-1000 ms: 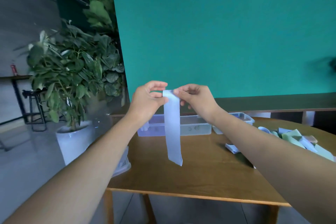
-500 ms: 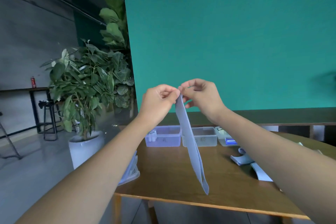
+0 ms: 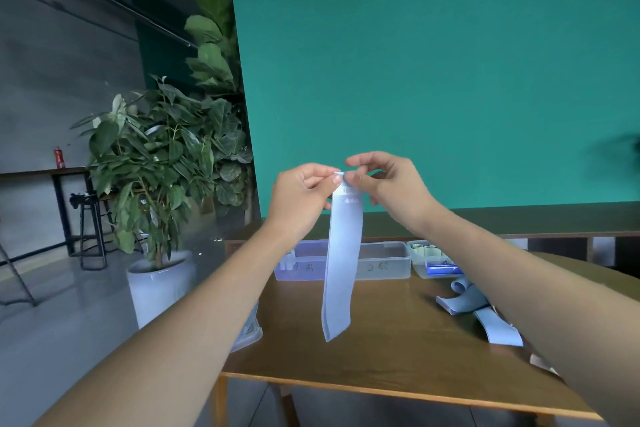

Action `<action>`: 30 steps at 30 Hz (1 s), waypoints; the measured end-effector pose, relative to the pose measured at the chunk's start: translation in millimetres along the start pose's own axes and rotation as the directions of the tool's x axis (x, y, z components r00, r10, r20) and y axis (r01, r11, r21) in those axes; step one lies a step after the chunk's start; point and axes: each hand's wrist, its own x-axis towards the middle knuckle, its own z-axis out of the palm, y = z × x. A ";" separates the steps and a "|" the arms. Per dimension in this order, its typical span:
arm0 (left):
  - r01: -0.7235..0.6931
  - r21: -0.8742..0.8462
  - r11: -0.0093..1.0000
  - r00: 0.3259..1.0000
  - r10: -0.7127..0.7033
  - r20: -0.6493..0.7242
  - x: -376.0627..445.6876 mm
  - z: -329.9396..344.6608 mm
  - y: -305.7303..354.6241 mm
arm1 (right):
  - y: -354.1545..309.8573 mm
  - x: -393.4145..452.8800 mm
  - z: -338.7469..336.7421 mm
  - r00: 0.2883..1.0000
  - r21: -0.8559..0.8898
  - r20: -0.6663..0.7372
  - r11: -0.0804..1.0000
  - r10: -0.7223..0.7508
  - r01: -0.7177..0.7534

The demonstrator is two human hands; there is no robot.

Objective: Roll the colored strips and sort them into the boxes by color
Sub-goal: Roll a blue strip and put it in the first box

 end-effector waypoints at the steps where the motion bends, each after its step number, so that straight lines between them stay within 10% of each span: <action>1: -0.001 0.003 1.000 1.000 0.001 -0.002 -0.4 0.1 -2.0 | 4.8 0.0 -0.4 1.000 -0.047 0.007 0.999 0.007 -0.006; 16: 0.038 0.093 0.995 0.995 -0.047 0.090 -19.9 -26.8 -22.7 | 0.5 -5.4 -1.5 0.924 -0.063 0.315 0.976 0.217 -0.208; 30: 0.171 0.426 0.888 0.974 -0.218 0.063 -37.3 -15.6 -195.6 | 185.3 -30.9 57.2 0.854 -0.029 0.271 0.891 0.444 -0.453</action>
